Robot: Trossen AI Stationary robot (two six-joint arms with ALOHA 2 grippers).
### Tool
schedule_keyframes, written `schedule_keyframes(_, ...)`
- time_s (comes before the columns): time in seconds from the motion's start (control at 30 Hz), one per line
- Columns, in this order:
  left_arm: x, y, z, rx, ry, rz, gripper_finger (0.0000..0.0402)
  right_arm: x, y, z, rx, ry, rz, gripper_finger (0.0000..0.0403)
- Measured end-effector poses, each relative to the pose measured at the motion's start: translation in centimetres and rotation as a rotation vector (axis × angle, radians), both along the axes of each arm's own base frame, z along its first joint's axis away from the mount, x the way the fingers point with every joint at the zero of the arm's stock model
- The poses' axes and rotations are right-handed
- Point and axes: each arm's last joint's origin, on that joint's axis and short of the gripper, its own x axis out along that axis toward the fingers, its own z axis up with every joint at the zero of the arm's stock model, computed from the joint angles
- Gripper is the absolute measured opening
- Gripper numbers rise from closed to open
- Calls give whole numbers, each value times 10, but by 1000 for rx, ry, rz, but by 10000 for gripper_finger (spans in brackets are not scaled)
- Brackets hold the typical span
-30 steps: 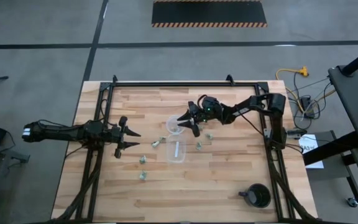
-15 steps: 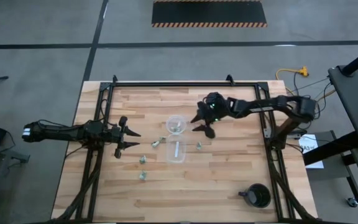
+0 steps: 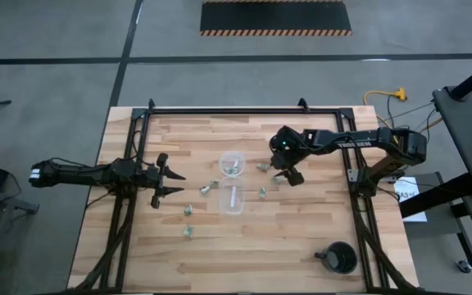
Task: Pick and place items into bin
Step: Put the stevia packet into the circular transparent bin
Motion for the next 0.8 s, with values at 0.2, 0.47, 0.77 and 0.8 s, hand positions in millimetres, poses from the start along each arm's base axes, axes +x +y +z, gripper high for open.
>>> schedule_keyframes(0.2, 0, 0, 0, 0, 0, 0, 149, -2, 1, -8, -5, 58, 48, 203)
schedule_keyframes(0.47, 0, 0, 0, 0, 0, 0, 149, 4, 7, -25, 9, 111, 92, 203)
schedule_keyframes(0.77, 0, 0, 0, 0, 0, 0, 149, 10, 7, -47, 21, 158, 112, 203)
schedule_keyframes(0.8, 0, 0, 0, 0, 0, 0, 149, 12, 6, -48, 23, 156, 112, 203)
